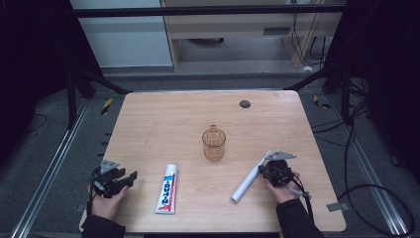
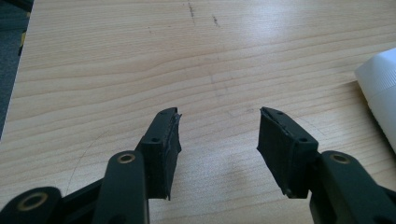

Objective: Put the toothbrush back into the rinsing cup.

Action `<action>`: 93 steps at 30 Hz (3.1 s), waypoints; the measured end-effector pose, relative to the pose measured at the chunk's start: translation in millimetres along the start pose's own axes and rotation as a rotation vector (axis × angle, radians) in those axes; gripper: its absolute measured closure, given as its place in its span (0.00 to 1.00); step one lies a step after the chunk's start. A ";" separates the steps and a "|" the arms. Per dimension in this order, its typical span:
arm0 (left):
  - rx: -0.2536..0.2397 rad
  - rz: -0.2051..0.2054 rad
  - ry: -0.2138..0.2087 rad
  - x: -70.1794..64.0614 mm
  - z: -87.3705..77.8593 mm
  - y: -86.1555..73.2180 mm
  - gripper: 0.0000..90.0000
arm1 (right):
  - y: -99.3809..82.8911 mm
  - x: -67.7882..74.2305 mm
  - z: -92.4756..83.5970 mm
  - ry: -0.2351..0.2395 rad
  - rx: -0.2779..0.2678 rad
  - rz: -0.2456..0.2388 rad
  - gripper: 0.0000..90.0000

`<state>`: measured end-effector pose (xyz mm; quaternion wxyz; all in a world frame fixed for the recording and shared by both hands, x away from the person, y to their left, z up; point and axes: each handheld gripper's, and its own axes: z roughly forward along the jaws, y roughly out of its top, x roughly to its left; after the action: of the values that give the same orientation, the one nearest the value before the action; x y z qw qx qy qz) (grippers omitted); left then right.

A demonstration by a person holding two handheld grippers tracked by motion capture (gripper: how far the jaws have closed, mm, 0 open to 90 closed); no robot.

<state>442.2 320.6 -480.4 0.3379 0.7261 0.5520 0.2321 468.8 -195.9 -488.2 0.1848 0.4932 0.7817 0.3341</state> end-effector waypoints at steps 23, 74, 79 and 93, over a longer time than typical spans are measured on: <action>0.004 -0.001 -0.002 -0.1 0.8 -0.2 0.52 | 13.1 8.6 17.4 0.033 -0.005 -0.017 0.98; -0.008 0.057 -0.006 -1.7 3.9 0.0 0.47 | 71.0 28.8 -26.8 0.038 0.078 -0.142 0.57; -0.008 0.058 -0.002 -2.5 3.8 -0.2 0.47 | 73.0 35.9 -16.3 0.042 0.136 -0.156 0.58; 0.004 0.068 -0.001 -3.3 5.3 -0.4 0.47 | 76.8 45.2 3.6 0.056 0.243 -0.178 0.60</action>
<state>444.7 316.3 -484.1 0.3286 0.7453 0.5273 0.2420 500.7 -131.9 -434.8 0.1308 0.4312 0.8618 0.2330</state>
